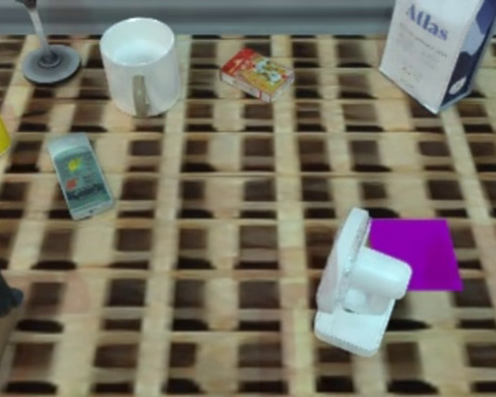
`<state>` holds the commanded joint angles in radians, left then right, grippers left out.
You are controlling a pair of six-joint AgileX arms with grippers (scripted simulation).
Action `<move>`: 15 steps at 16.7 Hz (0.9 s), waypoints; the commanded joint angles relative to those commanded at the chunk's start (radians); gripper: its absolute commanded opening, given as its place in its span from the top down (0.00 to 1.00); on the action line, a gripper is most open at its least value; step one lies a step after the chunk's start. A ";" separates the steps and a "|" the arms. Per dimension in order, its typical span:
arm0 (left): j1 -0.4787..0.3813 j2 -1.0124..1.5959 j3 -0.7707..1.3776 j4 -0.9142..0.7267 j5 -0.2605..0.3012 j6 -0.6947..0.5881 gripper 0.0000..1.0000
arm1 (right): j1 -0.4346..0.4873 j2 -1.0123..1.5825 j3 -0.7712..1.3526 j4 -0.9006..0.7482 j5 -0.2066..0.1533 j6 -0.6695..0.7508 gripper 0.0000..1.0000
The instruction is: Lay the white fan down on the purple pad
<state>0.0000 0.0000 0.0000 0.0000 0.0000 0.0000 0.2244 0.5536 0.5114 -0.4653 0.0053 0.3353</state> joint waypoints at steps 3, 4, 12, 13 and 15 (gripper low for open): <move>0.000 0.000 0.000 0.000 0.000 0.000 0.00 | 0.105 0.298 0.285 -0.204 0.003 0.173 0.00; 0.000 0.000 0.000 0.000 0.000 0.000 0.00 | 0.141 0.401 0.384 -0.272 0.004 0.232 0.00; 0.000 0.000 0.000 0.000 0.000 0.000 0.00 | 0.395 1.131 1.073 -0.774 0.012 0.646 0.00; 0.000 0.000 0.000 0.000 0.000 0.000 0.00 | 0.418 1.196 1.130 -0.824 0.013 0.684 0.00; 0.000 0.000 0.000 0.000 0.000 0.000 0.00 | 0.455 1.301 1.222 -0.907 0.016 0.747 0.00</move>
<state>0.0000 0.0000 0.0000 0.0000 0.0000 0.0000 0.6795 1.8543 1.7332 -1.3720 0.0209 1.0827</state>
